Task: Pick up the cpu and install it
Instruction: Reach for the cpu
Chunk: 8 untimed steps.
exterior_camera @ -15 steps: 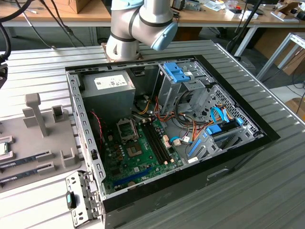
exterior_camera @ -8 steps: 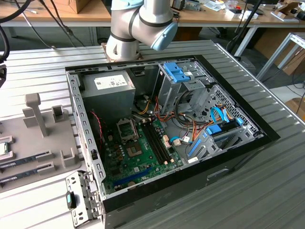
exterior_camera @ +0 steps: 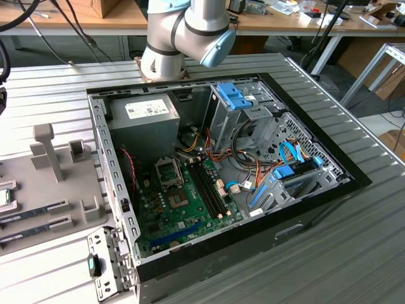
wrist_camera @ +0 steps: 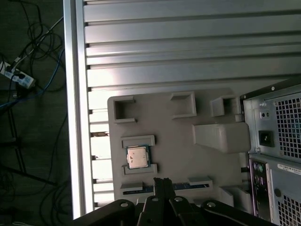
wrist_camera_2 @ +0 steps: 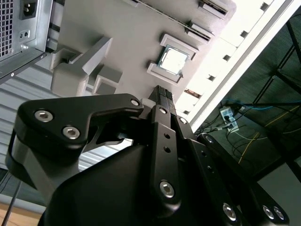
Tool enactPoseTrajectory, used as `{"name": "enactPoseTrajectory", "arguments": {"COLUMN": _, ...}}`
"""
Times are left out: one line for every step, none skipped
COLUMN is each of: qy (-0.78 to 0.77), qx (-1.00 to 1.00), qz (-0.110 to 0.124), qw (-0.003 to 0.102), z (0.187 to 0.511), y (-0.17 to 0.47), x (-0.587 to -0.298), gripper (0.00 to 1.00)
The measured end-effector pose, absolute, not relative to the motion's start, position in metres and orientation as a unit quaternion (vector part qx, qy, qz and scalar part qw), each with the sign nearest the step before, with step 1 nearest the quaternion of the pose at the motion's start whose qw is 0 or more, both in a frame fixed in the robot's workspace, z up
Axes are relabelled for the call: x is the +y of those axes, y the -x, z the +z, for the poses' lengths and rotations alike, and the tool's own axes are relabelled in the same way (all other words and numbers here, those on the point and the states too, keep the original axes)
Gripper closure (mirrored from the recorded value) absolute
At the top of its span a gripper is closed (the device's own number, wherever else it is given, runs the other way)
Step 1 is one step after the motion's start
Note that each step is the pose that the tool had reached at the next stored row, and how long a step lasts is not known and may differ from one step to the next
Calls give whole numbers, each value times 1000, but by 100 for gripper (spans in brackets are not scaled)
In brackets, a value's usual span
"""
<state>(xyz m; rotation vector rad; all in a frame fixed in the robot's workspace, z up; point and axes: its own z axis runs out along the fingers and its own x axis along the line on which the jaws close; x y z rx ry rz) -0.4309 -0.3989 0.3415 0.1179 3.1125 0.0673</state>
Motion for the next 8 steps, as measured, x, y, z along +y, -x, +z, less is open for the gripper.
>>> {"name": "enactPoseTrajectory", "arguments": {"qy": -38, "qx": 999, "qz": 22, "qw": 13, "z": 341, "y": 431, "x": -399, "gripper": 89}}
{"name": "enactPoseTrajectory", "arguments": {"qy": -38, "qx": 999, "qz": 22, "qw": 13, "z": 341, "y": 432, "x": -399, "gripper": 89}}
{"name": "enactPoseTrajectory", "arguments": {"qy": -38, "qx": 999, "qz": 22, "qw": 13, "z": 341, "y": 432, "x": -399, "gripper": 89}}
{"name": "enactPoseTrajectory", "arguments": {"qy": -38, "qx": 999, "qz": 22, "qw": 13, "z": 341, "y": 432, "x": -399, "gripper": 89}}
{"name": "enactPoseTrajectory", "arguments": {"qy": -38, "qx": 999, "qz": 22, "qw": 13, "z": 340, "y": 432, "x": -399, "gripper": 89}}
{"name": "enactPoseTrajectory", "arguments": {"qy": -38, "qx": 999, "qz": 22, "qw": 13, "z": 340, "y": 433, "x": -399, "gripper": 89}}
{"name": "enactPoseTrajectory", "arguments": {"qy": -38, "qx": 999, "qz": 22, "qw": 13, "z": 340, "y": 433, "x": -399, "gripper": 89}}
{"name": "enactPoseTrajectory", "arguments": {"qy": -38, "qx": 999, "qz": 22, "qw": 13, "z": 340, "y": 433, "x": -399, "gripper": 89}}
